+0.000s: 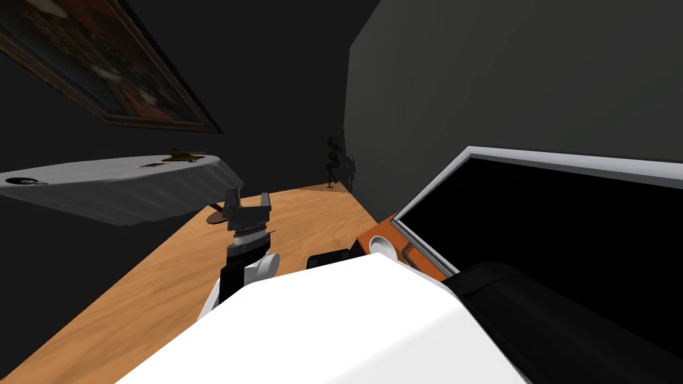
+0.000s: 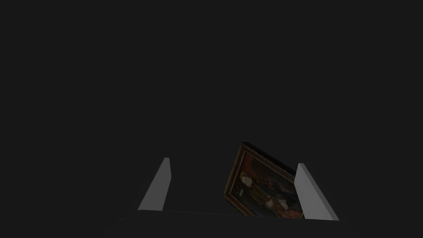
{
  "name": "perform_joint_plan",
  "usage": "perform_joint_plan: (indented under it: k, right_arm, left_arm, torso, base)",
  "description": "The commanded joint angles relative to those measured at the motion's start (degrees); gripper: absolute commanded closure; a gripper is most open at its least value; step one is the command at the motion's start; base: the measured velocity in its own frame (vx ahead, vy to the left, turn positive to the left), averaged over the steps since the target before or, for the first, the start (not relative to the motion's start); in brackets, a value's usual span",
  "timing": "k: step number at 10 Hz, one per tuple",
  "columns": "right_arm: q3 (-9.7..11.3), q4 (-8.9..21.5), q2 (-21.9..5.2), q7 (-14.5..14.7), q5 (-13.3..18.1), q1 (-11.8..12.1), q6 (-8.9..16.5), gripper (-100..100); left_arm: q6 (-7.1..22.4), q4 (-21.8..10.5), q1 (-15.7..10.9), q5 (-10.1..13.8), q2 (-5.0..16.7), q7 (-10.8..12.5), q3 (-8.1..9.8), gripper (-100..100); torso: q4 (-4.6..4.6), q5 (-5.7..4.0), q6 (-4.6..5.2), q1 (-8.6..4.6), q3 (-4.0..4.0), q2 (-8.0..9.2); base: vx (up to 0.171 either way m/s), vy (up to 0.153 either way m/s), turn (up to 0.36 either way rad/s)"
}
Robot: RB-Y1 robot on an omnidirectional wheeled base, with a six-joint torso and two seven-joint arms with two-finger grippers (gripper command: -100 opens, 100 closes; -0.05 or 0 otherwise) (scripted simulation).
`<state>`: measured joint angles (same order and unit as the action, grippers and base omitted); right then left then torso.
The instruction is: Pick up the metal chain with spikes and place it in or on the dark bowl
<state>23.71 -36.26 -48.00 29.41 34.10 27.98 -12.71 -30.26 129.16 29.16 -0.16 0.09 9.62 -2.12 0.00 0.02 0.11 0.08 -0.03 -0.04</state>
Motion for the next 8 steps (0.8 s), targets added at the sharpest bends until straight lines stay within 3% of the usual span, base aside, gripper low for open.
perform_joint_plan:
  k: [1, 4, 7, 8]
  right_arm:
    - [0.36, 1.23, 0.95, -0.78, -0.42, -0.75, 0.49, -100]
    - [1.43, 4.92, 3.8, -3.13, -1.69, -2.98, 1.97, -100]
    - [1.51, 6.35, 4.58, -3.32, -1.94, -3.83, 1.79, -100]
    - [1.56, 6.33, 4.61, -3.52, -1.98, -3.87, 1.9, 100]
  left_arm:
    - [0.0, 0.0, 0.0, 0.0, 0.0, 0.0, 0.0, 0]
    - [0.0, 0.0, -0.02, 0.0, 0.0, 0.0, 0.0, 0]
    - [0.0, 0.0, -0.01, 0.0, 0.0, 0.0, 0.0, 0]
    - [0.0, 0.0, 0.0, 0.0, 0.0, 0.0, 0.0, 0]
  torso:
    - [0.0, 0.0, 0.0, 0.0, 0.0, 0.0]
    - [0.11, -0.04, -0.02, -0.15, 0.28, 0.5]
    - [0.1, -0.11, 0.02, -0.24, 0.27, 0.45]
    - [0.06, -0.14, 0.06, -0.32, 0.16, 0.27]
  base:
    - [-0.049, -0.012, 0.229]
    - [-0.146, -0.036, 0.292]
    - [-0.096, -0.02, 0.135]
    - [-0.008, 0.001, -0.007]
